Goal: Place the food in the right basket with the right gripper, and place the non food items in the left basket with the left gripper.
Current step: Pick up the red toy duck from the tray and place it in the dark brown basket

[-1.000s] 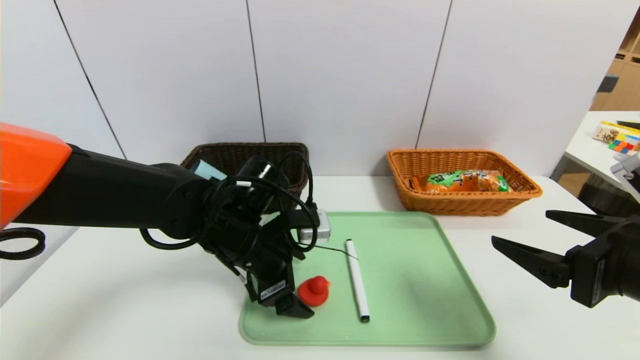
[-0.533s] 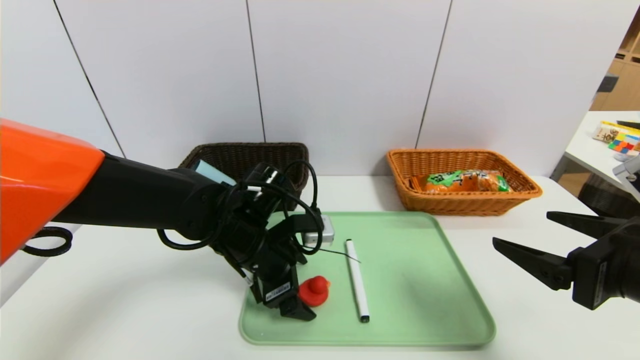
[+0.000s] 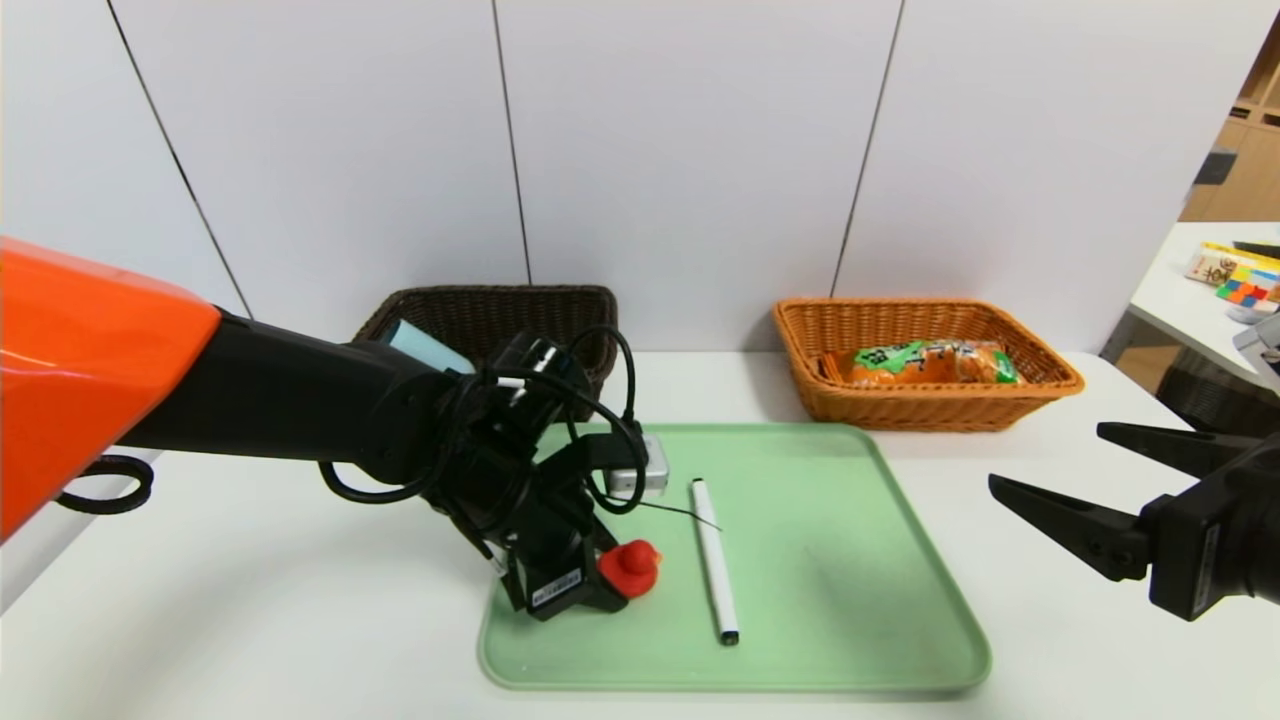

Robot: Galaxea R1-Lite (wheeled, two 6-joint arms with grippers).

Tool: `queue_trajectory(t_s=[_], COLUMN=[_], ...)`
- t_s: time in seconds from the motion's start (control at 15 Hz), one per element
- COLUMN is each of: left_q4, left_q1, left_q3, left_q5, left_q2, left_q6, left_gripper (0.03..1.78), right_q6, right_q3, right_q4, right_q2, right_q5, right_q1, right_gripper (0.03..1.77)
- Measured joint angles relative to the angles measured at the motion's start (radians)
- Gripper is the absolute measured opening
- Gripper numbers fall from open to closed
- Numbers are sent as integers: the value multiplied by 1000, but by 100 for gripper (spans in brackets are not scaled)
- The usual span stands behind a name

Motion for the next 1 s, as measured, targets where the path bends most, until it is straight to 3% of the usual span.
queue_trajectory(t_s=[0.13, 1.0], left_q4=[1, -37], left_q1=[-1, 1], left_q3=[1, 13], left_q5=[-2, 0], left_q2=[-1, -67], left_q6=[1, -10], left_gripper=[6, 4], right_q6=[0, -3], right_q3=[-2, -14], right_q4=[0, 0], right_q2=[-2, 6], right_q5=[0, 1], right_q1=[0, 0], right_gripper=[170, 170])
